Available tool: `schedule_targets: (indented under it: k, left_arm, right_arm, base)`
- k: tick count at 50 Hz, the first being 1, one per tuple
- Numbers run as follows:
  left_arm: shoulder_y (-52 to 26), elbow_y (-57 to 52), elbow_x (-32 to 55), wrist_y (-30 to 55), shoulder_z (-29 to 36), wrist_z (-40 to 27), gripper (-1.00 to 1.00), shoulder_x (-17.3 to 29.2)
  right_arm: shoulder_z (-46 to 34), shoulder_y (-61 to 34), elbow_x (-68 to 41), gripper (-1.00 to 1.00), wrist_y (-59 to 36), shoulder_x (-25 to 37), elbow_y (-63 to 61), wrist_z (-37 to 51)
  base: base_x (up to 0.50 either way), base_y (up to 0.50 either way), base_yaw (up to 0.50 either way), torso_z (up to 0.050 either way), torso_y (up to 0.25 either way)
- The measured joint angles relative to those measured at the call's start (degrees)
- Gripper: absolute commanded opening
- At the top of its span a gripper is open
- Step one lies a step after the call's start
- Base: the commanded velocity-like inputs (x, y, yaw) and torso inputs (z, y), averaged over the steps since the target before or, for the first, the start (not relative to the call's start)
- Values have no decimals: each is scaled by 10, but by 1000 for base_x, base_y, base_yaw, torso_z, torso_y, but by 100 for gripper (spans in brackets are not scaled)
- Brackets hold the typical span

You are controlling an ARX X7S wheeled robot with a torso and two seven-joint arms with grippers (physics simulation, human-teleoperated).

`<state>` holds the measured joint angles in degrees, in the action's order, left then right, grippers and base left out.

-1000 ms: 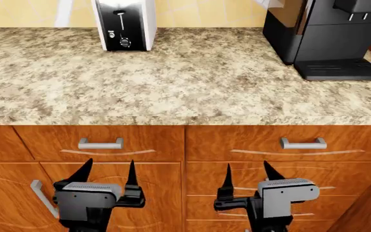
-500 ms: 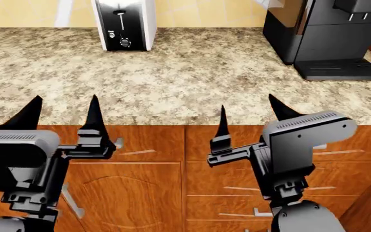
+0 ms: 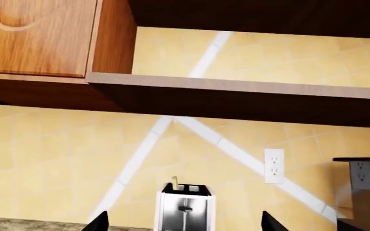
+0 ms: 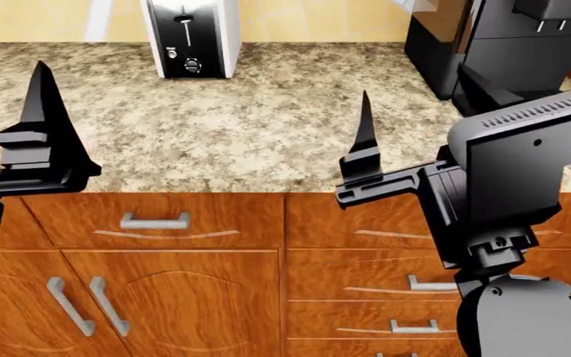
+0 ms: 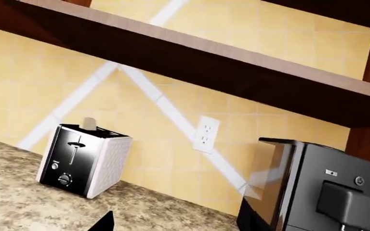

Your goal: Push down the lever of the toaster to turn it on.

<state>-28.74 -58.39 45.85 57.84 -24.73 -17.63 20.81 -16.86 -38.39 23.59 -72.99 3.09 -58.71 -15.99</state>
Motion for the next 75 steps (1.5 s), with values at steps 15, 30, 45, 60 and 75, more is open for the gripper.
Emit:
schedule_targets:
  k: [15, 30, 45, 60, 75]
  left_arm:
    - [22, -5, 56, -33, -26, -35, 100, 33]
    - [49, 4, 50, -68, -21, -41, 100, 43]
    - [66, 11, 30, -95, -2, -42, 100, 45]
    - [78, 9, 28, -113, 13, -45, 100, 50]
    - [89, 7, 31, -132, 21, -51, 100, 54]
  right_arm:
    - [-9, -5, 80, 100, 8, -23, -10, -55]
    - [-10, 7, 82, 100, 24, -29, -12, -59]
    - [-3, 10, 74, 100, 36, -31, -13, -59]
    - [14, 17, 48, 100, 52, -31, -13, -46]
    - [21, 33, 26, 100, 73, -30, -13, -32]
  base:
    - [0, 95, 0, 0, 0]
    - [1, 424, 0, 0, 0]
    - [24, 339, 0, 0, 0]
    - [168, 33, 0, 0, 0]
    - [303, 144, 0, 0, 0]
